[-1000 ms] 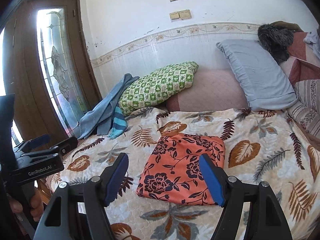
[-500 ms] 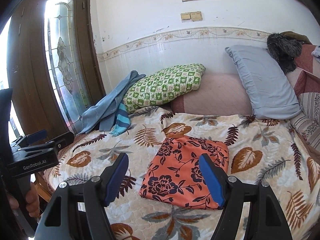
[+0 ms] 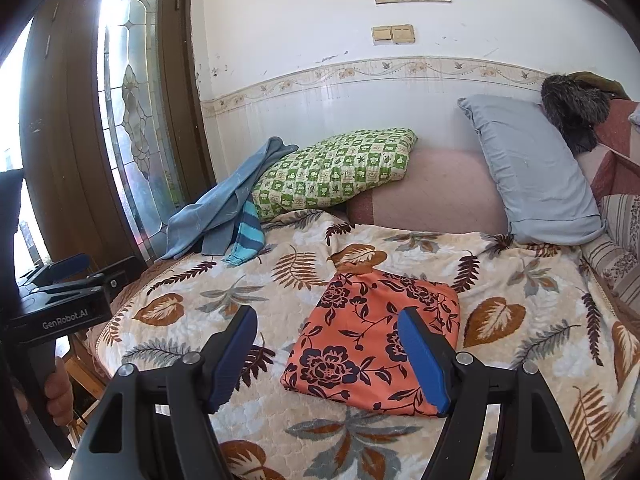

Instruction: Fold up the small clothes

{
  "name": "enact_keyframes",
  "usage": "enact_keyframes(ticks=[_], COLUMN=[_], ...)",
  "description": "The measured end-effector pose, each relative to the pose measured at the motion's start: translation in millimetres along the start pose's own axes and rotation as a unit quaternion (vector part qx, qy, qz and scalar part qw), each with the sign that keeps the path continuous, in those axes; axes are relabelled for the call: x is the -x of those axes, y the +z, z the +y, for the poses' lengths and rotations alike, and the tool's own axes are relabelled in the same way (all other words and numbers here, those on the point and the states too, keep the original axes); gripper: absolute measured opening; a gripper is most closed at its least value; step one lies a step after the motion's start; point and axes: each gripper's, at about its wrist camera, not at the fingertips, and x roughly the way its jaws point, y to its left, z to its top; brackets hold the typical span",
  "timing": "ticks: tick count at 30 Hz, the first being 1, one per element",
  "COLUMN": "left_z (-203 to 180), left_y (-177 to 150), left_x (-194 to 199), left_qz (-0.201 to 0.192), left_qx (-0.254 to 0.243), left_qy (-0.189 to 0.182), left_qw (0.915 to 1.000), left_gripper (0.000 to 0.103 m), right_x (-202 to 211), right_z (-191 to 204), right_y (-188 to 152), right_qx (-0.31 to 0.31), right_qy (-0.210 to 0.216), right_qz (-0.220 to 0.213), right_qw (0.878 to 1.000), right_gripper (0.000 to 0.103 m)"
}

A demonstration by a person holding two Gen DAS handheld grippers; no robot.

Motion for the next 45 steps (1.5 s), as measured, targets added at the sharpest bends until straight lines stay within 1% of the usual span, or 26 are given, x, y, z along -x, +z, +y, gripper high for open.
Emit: enact_keyframes(ticks=[16,19,23,26,29,32,35,38,45], left_z=[9.9,11.3,9.7,10.8,13.7,15.5,15.2,12.7,5.2], left_y=[-3.7,-4.1,-4.8,-5.7,-6.4,-6.0,-5.5,-5.7,-5.6], left_x=[-3.0,-3.4,-2.4,-3.7,-2.8,-1.2,0.7,3.5,1.2], left_qz=[0.001,-0.006,-0.022,-0.022,-0.023,-0.027,-0.033,-0.039,-0.029], left_qx=[0.018,0.017,0.000,-0.002,0.009,0.020,0.022,0.021,0.017], left_qy=[0.009,0.018,0.038,0.035,0.026,0.029,0.031,0.041,0.035], left_qw=[0.9998,0.9997,0.9990,0.9992,0.9993,0.9990,0.9987,0.9982,0.9988], left_gripper=[0.103,0.103,0.103,0.103,0.103,0.103,0.103,0.103,0.103], right_x=[-1.0,-1.3,-1.9,-2.3,-2.5,-2.9,-3.0,-3.2,-3.3], right_z=[4.1,3.9,6.1,7.4,9.3,10.2,10.7,10.5,10.6], right_y=[-5.9,-5.5,-6.0,-6.6,-7.3,-7.4,-7.5,-7.6,-7.6], right_qx=[0.008,0.008,0.011,0.013,0.015,0.015,0.015,0.015,0.016], right_qy=[0.004,0.007,0.009,0.011,0.012,0.012,0.011,0.012,0.011], right_qz=[0.003,0.002,0.001,0.001,0.002,0.002,0.002,0.002,0.001], right_qw=[1.000,1.000,1.000,1.000,1.000,1.000,1.000,1.000,1.000], right_gripper=[0.077,0.077,0.077,0.077,0.077,0.077,0.077,0.077,0.077])
